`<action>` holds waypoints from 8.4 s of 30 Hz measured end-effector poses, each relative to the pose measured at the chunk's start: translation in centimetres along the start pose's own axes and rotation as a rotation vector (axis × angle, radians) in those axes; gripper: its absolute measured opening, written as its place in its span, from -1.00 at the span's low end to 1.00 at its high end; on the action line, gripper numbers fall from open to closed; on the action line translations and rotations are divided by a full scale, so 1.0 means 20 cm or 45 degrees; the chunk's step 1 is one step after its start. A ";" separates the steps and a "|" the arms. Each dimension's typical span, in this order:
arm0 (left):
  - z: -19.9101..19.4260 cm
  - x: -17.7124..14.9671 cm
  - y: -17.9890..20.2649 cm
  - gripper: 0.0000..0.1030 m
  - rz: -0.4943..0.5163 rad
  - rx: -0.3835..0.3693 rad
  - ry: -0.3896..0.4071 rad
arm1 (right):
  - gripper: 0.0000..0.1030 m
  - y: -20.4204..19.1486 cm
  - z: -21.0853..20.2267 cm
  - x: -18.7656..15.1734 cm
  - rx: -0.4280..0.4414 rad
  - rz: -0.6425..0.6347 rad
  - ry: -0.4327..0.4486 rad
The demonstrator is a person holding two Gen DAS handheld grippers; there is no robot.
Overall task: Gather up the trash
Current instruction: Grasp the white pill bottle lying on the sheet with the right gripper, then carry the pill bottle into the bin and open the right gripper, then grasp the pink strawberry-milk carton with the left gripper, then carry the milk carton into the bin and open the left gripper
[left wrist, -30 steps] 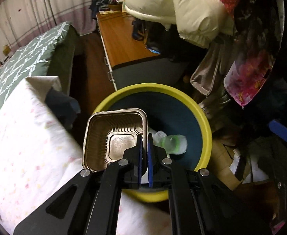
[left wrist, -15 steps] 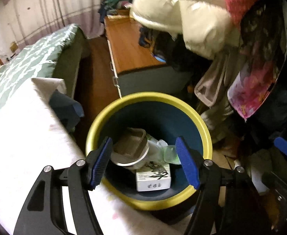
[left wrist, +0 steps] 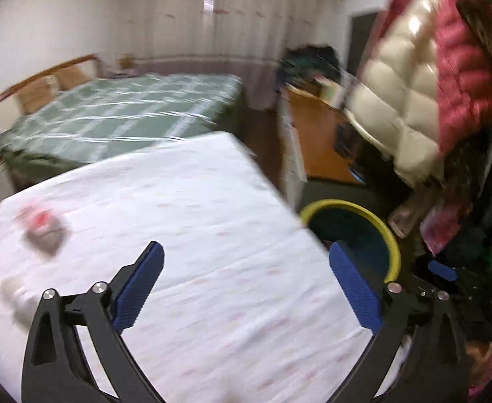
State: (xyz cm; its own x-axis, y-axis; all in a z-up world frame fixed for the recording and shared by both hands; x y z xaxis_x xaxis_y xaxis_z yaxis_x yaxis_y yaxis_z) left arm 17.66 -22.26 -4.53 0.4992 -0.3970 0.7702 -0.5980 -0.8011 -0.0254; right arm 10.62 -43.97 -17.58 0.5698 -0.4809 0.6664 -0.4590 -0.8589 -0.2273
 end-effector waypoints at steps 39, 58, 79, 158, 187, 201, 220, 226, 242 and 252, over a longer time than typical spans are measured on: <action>-0.86 -0.87 -1.06 0.90 -0.450 0.596 0.024 | 0.51 -2.56 0.46 -0.40 0.750 -1.061 -0.385; -0.73 -0.89 -1.09 0.90 -0.478 0.532 -0.027 | -0.03 -2.52 0.58 -0.38 0.708 -1.056 -0.438; -0.36 -0.70 -0.92 0.90 -0.368 0.368 -0.081 | -0.03 -0.72 0.37 0.33 0.182 -0.256 -0.132; 0.48 -0.40 -1.89 0.90 -0.573 0.777 -0.418 | 0.53 -0.57 0.50 0.10 0.138 -0.003 -0.134; 0.55 -0.20 -1.58 0.06 -0.328 0.502 -0.456 | 0.57 -0.56 0.49 0.11 0.166 0.013 -0.139; 0.34 0.02 -0.70 0.05 0.004 0.216 -0.288 | 0.50 -0.37 0.19 0.16 0.189 0.017 0.033; 0.67 0.30 0.70 0.05 0.404 -0.289 -0.273 | 0.50 0.22 -0.11 0.02 -0.062 0.165 0.082; 0.97 0.27 0.96 0.05 0.428 -0.339 -0.397 | 0.50 0.34 -0.13 -0.02 -0.092 0.221 0.078; 1.20 0.14 1.12 0.63 0.389 -0.292 -0.483 | 0.50 0.36 -0.17 -0.05 -0.096 0.235 0.058; 0.40 0.14 0.48 0.91 0.187 -0.059 -0.099 | 0.50 0.12 -0.15 -0.07 0.008 0.086 0.017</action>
State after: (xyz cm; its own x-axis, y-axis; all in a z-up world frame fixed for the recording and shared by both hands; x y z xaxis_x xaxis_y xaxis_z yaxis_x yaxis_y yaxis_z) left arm 18.38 -34.74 -7.72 0.4501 -0.5434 0.7087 -0.6956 -0.7110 -0.1034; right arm 6.64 -44.86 -16.89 0.5284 -0.5352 0.6591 -0.4916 -0.8258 -0.2764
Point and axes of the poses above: each gripper's, at about its wrist camera, not at the fingertips, and z roughly the way its jaws point, y to its right, x to its top, the point moved 2 cm from there along z, roughly the way its jaws point, and after that the axes turned 8 degrees about z, right-handed, at the moved point
